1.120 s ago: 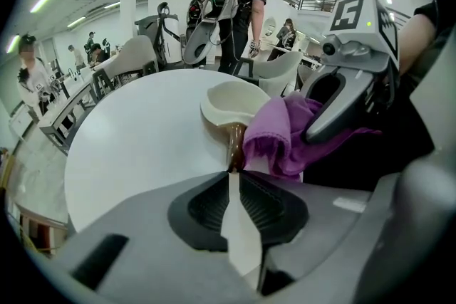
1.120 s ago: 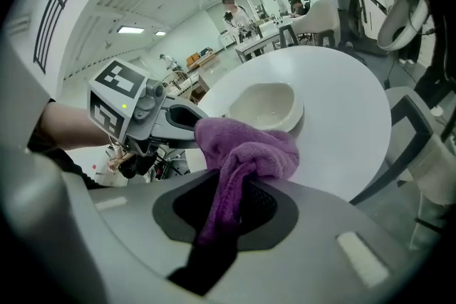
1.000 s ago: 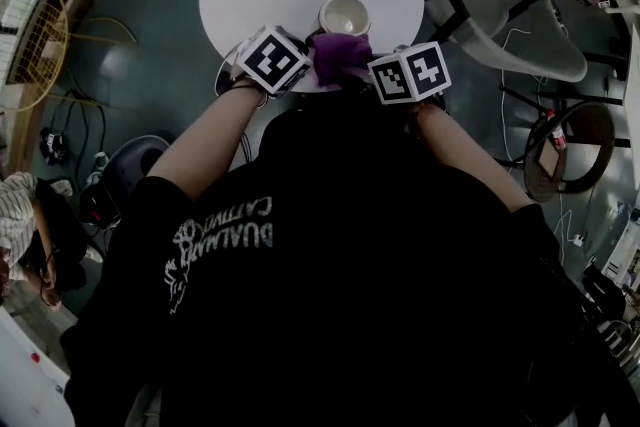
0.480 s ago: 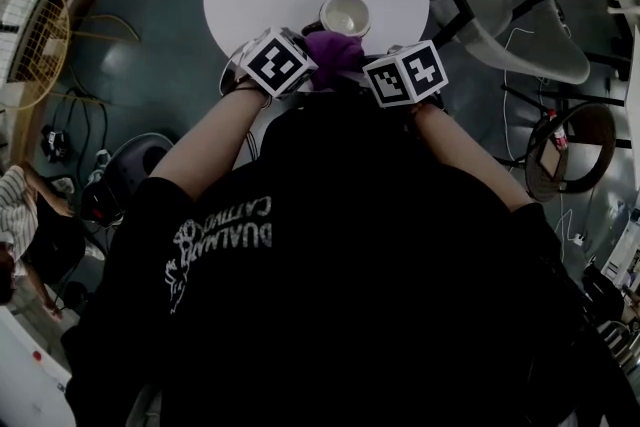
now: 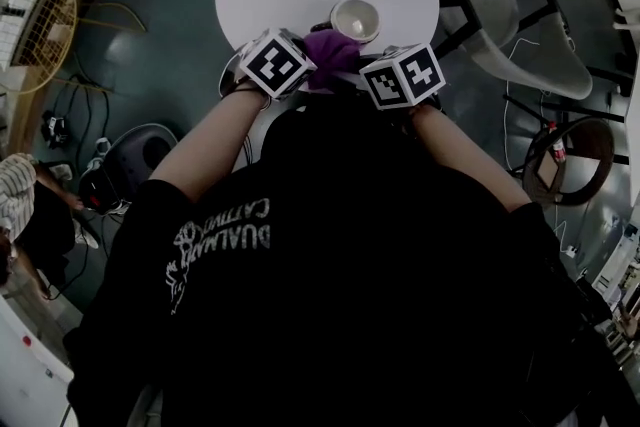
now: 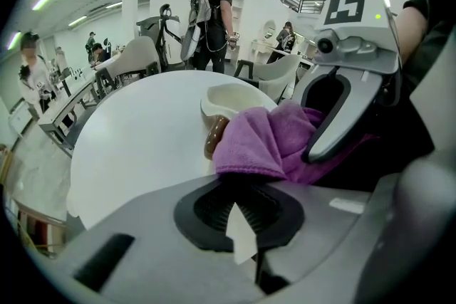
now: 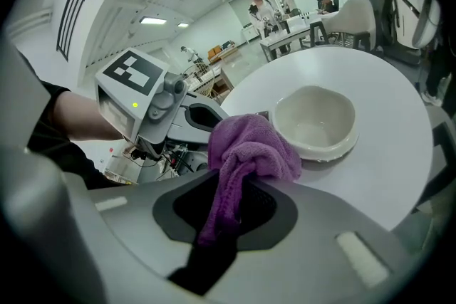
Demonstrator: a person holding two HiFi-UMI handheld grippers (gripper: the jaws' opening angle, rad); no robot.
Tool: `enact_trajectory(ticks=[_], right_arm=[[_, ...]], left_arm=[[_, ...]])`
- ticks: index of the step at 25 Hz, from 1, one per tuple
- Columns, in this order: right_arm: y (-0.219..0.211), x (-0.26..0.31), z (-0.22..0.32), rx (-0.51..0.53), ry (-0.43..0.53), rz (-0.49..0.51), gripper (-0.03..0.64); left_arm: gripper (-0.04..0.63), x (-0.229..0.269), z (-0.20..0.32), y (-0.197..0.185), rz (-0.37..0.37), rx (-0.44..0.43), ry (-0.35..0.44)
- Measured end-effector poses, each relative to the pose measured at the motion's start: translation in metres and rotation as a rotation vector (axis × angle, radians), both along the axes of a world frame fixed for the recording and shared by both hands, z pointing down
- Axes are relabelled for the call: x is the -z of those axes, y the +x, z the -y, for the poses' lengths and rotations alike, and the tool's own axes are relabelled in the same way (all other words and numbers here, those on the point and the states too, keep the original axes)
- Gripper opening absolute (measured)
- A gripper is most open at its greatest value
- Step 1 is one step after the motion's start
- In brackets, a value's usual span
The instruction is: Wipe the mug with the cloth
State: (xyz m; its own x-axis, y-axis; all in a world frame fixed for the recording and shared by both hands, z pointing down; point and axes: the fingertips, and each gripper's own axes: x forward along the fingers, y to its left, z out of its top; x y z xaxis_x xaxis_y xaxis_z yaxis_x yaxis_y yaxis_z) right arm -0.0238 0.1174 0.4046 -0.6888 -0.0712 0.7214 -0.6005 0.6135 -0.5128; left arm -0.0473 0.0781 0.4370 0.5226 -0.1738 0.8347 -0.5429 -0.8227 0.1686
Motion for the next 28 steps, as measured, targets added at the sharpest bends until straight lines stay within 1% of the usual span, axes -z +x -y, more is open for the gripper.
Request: enact_trajectory(ticks=[2,6,10,14,16,21,23,26,28], right_arm=[[-0.007,0.001,0.002,0.019,0.006,0.005,0.072],[-0.021,0.003,0.005,0.059,0.002,0.017,0.072],[-0.033,0.008,0.014,0.093,-0.004,0.045,0.072],[-0.038,0.017,0.034,0.108,0.027,0.061,0.072],[-0.037,0.023,0.042,0.109,0.042,0.08,0.072],[-0.036,0.05,0.061,0.148,0.092,0.164,0.072],[-0.026,0.059,0.067,0.172,0.109,0.192,0.072],[0.0,0.078,0.078,0.205,0.14,0.234,0.072],[0.016,0.098,0.092,0.238,0.182,0.268,0.072]], left_arm=[[0.003,-0.001,-0.002,-0.005,-0.007,0.02,-0.017],[0.003,0.006,0.007,-0.018,-0.01,0.054,0.027],[0.003,0.007,0.006,-0.028,-0.014,0.101,-0.022],[0.003,0.019,0.018,-0.033,-0.022,0.155,-0.008],[0.003,0.025,0.026,-0.036,-0.029,0.204,0.021],[0.003,0.051,0.047,-0.032,-0.102,0.361,0.098],[0.003,0.06,0.052,-0.022,-0.121,0.409,0.114],[0.003,0.079,0.059,0.002,-0.163,0.495,0.128],[0.003,0.101,0.07,0.016,-0.201,0.564,0.164]])
